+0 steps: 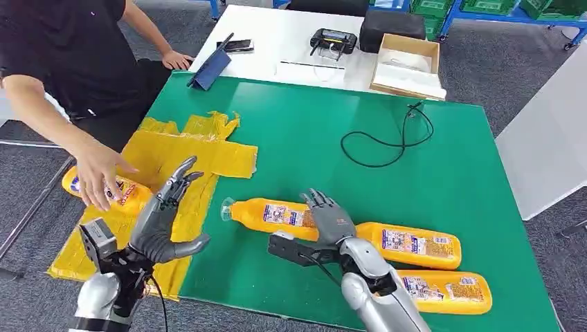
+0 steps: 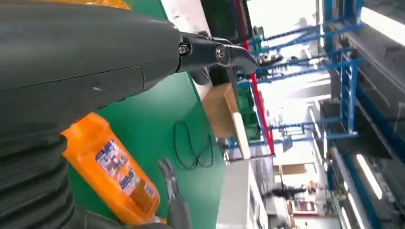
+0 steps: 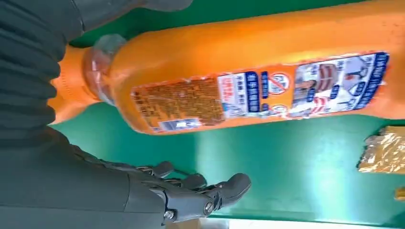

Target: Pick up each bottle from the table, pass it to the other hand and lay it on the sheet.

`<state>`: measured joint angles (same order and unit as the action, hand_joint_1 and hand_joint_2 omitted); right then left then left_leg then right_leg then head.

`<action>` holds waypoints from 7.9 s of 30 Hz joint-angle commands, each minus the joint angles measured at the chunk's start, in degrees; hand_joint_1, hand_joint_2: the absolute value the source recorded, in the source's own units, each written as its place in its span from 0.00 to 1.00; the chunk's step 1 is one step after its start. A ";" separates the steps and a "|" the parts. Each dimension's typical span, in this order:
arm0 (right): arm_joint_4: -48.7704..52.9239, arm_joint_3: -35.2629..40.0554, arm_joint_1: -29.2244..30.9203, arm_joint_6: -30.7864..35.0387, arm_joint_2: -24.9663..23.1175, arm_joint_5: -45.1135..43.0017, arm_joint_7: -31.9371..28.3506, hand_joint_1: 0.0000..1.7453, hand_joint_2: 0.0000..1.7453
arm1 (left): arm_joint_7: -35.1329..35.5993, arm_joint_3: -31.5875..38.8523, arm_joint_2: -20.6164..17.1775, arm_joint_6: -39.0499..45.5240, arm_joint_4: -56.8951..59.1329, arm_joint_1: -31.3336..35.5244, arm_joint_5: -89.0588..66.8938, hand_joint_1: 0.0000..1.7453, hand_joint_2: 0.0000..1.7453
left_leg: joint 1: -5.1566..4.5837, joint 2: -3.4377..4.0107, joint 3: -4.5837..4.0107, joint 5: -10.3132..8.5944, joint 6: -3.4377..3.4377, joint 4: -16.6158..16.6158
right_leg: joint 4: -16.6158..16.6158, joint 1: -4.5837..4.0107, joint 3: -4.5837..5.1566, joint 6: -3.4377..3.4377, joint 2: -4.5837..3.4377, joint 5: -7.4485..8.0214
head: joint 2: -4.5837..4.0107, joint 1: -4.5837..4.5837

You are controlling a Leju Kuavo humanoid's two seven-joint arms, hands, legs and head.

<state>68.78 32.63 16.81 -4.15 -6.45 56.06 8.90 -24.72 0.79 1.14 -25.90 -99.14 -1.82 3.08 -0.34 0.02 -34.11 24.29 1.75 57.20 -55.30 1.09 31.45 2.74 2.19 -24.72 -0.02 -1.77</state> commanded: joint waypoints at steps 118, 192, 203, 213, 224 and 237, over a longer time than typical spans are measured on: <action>-8.00 -5.56 0.34 -1.27 -4.12 22.47 6.27 0.00 1.00 | -3.62 -1.90 3.75 -0.68 -0.46 0.07 -2.96 0.00 1.00 | 0.05 0.05 -0.25 -0.13 -0.18 -0.02 | -0.01 -0.04 0.30 -0.26 -0.19 0.13 | 0.00 0.02; 26.92 -9.37 -18.22 8.43 -7.19 -24.08 -24.17 1.00 1.00 | 6.32 -3.81 11.16 2.67 -2.54 -5.75 10.80 1.00 0.00 | 0.08 0.14 -0.34 -0.03 -0.25 0.04 | -0.07 -0.11 0.41 -0.27 -0.22 0.10 | 0.00 0.02; 26.84 -7.54 -17.96 8.25 -6.50 -23.54 -24.04 1.00 1.00 | 5.31 -2.10 11.72 1.95 -1.10 -5.06 10.83 1.00 0.00 | 0.09 0.15 -0.30 -0.05 -0.23 -0.01 | -0.02 -0.11 0.38 -0.25 -0.20 0.12 | 0.00 0.02; 28.83 -6.61 -18.71 8.41 -5.87 -23.06 -23.85 1.00 1.00 | 7.00 -2.52 11.44 1.91 -2.09 -6.13 11.06 0.96 0.00 | 0.09 0.15 -0.30 -0.03 -0.25 0.02 | -0.03 -0.11 0.37 -0.27 -0.24 0.11 | 0.00 0.02; 27.92 -5.22 -22.95 9.59 -4.08 -23.05 -26.01 1.00 1.00 | 6.44 -5.38 10.94 0.86 -3.42 -9.25 11.49 0.00 1.00 | 0.09 0.13 -0.31 -0.04 -0.22 -0.04 | 0.03 -0.12 0.37 -0.24 -0.16 0.11 | 0.00 0.00; 29.41 -4.14 -20.94 7.97 -3.33 -24.21 -23.77 1.00 1.00 | 7.28 -10.19 10.12 0.65 -4.90 -8.06 13.35 0.00 1.00 | 0.07 0.15 -0.47 -0.07 -0.20 0.01 | -0.05 -0.10 0.56 -0.23 -0.17 0.14 | 0.00 0.00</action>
<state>97.90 26.93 -6.38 4.85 -12.39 32.87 -16.11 -17.88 -6.08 12.35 -25.16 -103.67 -11.13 15.08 -0.30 0.17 -34.59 24.22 1.61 57.20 -55.36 1.01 32.03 2.57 2.11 -24.58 -0.02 -1.77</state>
